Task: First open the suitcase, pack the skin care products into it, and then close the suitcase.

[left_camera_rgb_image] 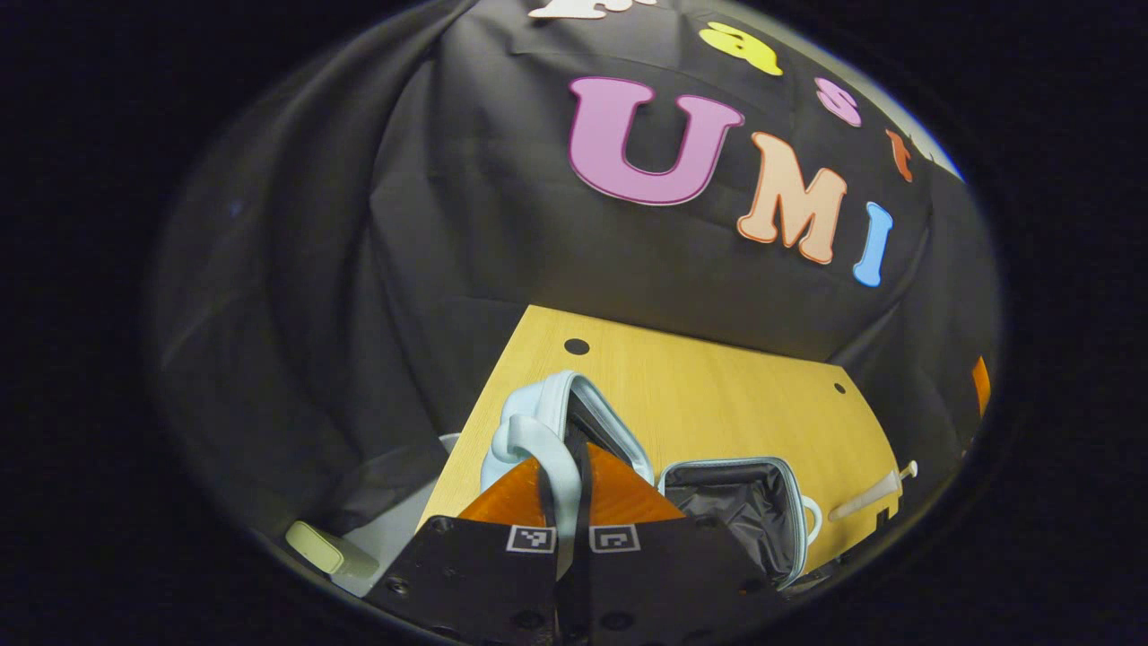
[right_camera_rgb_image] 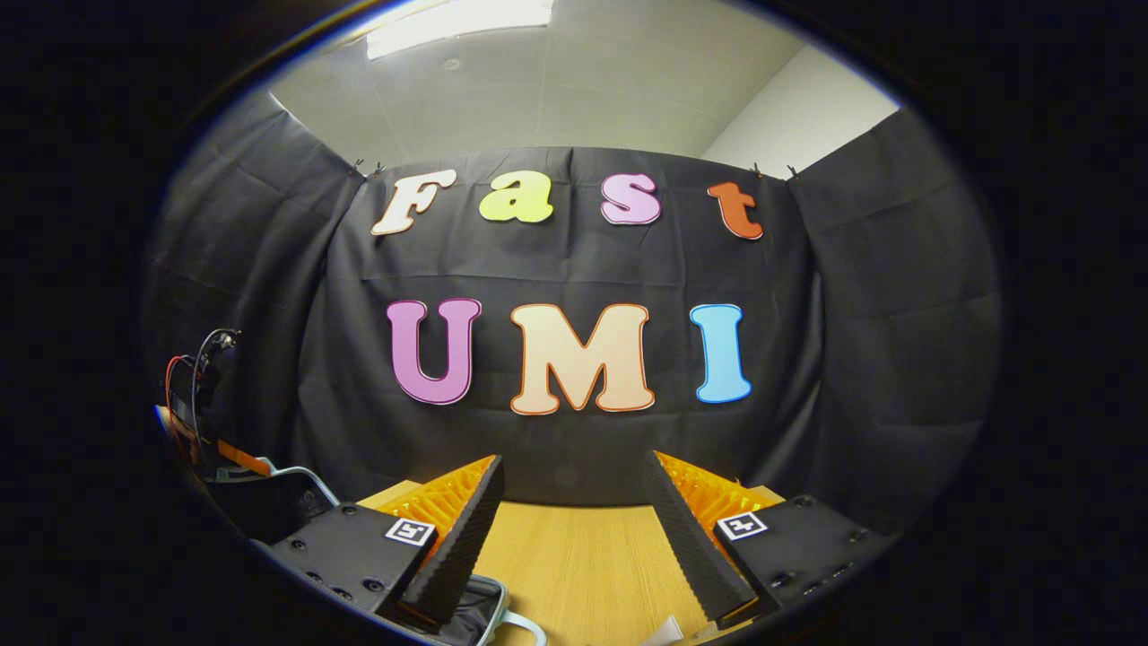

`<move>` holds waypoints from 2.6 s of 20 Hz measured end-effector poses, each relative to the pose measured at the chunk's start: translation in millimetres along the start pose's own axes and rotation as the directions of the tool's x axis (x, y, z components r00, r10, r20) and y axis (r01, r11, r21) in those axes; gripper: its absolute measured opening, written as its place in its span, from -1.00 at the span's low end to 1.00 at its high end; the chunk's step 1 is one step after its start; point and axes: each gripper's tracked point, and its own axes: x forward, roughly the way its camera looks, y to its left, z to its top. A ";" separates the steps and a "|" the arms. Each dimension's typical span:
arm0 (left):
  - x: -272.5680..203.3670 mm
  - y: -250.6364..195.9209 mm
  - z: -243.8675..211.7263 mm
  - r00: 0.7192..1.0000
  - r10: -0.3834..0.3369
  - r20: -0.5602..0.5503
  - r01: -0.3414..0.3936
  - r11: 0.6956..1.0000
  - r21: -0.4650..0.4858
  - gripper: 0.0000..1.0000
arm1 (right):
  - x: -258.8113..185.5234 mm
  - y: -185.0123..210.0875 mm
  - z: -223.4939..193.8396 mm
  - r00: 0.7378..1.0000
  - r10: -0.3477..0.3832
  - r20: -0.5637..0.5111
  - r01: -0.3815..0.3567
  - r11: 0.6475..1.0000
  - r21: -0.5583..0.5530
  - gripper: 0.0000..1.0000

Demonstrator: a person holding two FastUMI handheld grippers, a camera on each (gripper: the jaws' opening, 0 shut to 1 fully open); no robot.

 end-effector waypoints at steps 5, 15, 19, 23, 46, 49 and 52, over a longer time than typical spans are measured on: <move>17.0 37.4 -17.2 0.999 -0.051 -0.019 0.049 0.994 -0.102 -1.00 | 2.0 8.5 -4.4 1.000 -0.005 -0.023 0.005 1.000 -0.010 0.96; 39.1 93.5 -69.5 0.975 -0.223 0.017 0.203 0.853 -0.481 -1.00 | 4.4 41.2 -15.6 0.996 0.044 -0.073 -0.050 0.995 -0.085 1.00; 50.5 99.1 -85.8 0.954 -0.297 0.049 0.268 0.765 -0.586 -0.96 | 1.5 52.7 -13.6 0.995 0.062 -0.082 -0.073 0.989 -0.128 0.97; 63.7 111.3 -106.1 0.949 -0.313 0.039 0.245 0.651 -0.718 -0.74 | -2.9 60.7 -9.0 0.994 0.079 -0.077 -0.091 0.981 -0.172 1.00; -5.9 139.1 21.8 0.893 0.347 0.286 -0.367 0.930 0.020 0.92 | -20.0 6.2 -1.2 0.998 0.059 -0.035 -0.063 0.992 -0.109 0.97; -51.3 66.0 74.2 0.837 0.308 0.453 -0.385 0.919 0.087 0.90 | -20.5 -25.7 4.9 0.999 0.046 -0.013 -0.047 0.995 -0.088 0.97; -75.7 -22.6 100.5 0.807 0.214 0.550 -0.342 0.929 0.141 0.90 | -19.6 -62.1 11.1 0.999 0.044 0.000 -0.043 0.998 -0.052 0.97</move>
